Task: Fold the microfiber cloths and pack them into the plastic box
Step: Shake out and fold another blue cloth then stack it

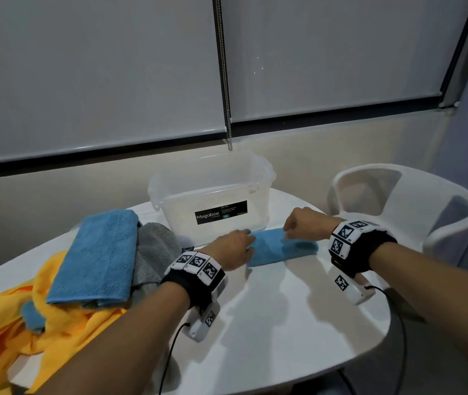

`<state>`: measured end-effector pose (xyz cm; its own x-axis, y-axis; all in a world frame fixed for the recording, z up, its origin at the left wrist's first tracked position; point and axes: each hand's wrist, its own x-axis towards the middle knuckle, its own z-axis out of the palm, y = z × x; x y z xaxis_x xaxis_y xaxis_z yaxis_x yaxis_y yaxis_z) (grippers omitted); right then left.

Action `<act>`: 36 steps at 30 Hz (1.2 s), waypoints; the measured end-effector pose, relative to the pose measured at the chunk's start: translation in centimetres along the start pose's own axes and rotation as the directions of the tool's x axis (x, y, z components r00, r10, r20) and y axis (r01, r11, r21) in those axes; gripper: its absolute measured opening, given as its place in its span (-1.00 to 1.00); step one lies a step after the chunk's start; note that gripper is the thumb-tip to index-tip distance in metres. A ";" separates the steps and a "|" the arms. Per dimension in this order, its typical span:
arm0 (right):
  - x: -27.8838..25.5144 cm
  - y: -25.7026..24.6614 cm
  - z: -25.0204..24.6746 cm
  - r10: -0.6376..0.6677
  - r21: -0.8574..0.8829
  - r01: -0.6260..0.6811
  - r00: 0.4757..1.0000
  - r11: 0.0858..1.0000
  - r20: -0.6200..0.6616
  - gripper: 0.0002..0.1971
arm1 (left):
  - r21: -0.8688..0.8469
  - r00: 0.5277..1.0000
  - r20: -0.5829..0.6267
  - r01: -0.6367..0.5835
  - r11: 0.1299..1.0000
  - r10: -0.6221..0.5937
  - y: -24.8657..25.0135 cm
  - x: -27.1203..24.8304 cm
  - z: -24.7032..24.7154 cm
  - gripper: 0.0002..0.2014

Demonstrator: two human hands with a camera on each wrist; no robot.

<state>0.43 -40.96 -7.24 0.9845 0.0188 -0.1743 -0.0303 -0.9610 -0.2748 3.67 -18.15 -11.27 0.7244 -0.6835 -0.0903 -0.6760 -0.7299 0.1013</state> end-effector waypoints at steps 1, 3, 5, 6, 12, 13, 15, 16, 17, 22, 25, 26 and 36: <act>-0.2 -1.0 -0.5 -0.031 0.006 0.031 1.000 0.999 -0.001 -0.81 | -0.009 0.999 -0.034 0.003 1.000 -0.003 -0.1 -1.1 -1.3 -0.67; -0.8 -3.3 -1.4 -0.102 0.015 0.102 0.995 0.995 0.009 -0.84 | -0.074 0.993 -0.117 0.017 0.997 -0.025 -0.4 -3.4 -3.8 -0.64; -1.2 -6.1 -2.0 -0.181 0.032 0.180 0.983 0.983 0.021 -0.84 | -0.144 0.977 -0.197 0.058 0.988 -0.086 -1.2 -6.3 -6.3 -0.67; -1.5 -7.7 -2.2 -0.218 0.045 0.217 0.975 0.975 0.030 -0.84 | -0.176 0.963 -0.239 0.081 0.981 -0.122 -1.8 -7.8 -7.4 -0.71; -2.4 -16.6 -1.0 -0.385 0.125 0.374 0.919 0.919 0.084 -0.84 | -0.269 0.824 -0.406 0.304 0.914 -0.394 -8.5 -17.6 -11.3 -0.84; -2.6 -17.9 -0.8 -0.404 0.125 0.392 0.910 0.912 0.095 -0.82 | -0.250 0.820 -0.385 0.348 0.903 -0.423 -9.9 -19.0 -11.3 -0.85; -2.6 -20.5 -0.4 -0.445 0.117 0.433 0.889 0.894 0.112 -0.81 | -0.200 0.861 -0.235 0.412 0.889 -0.452 -12.1 -21.7 -11.2 -0.85; -2.7 -21.7 -0.1 -0.464 0.116 0.452 0.878 0.884 0.118 -0.82 | -0.158 0.882 -0.137 0.430 0.889 -0.451 -12.8 -22.8 -11.0 -0.79; -2.8 -22.8 0.1 -0.480 0.119 0.467 0.869 0.876 0.119 -0.84 | -0.106 0.892 -0.049 0.443 0.890 -0.450 -13.2 -23.8 -10.7 -0.69; -3.4 -27.9 2.3 -0.535 0.137 0.520 0.838 0.843 0.106 -0.80 | 0.086 0.888 0.088 0.445 0.892 -0.451 -14.2 -25.9 -7.3 -0.30; -3.6 -30.0 4.1 -0.569 0.057 0.567 0.814 0.822 0.115 -0.76 | 0.034 0.902 -0.107 0.425 0.905 -0.419 -14.5 -25.9 -6.1 -0.63; -3.3 -30.4 4.7 -0.566 0.020 0.567 0.818 0.824 0.101 -0.70 | 0.016 0.892 -0.157 0.431 0.902 -0.423 -14.6 -25.9 -6.2 -0.71; -4.2 -31.4 -0.4 -0.419 0.296 0.542 0.821 0.787 -0.389 -0.82 | -0.234 0.691 -0.675 0.134 0.963 -0.260 -11.3 -24.3 -14.9 -0.88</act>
<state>-2.70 -10.93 2.50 0.8877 0.3103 0.3400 0.4583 -0.6645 -0.5903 -4.34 6.90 4.53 0.7675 -0.2741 0.5796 -0.5222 -0.7916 0.3171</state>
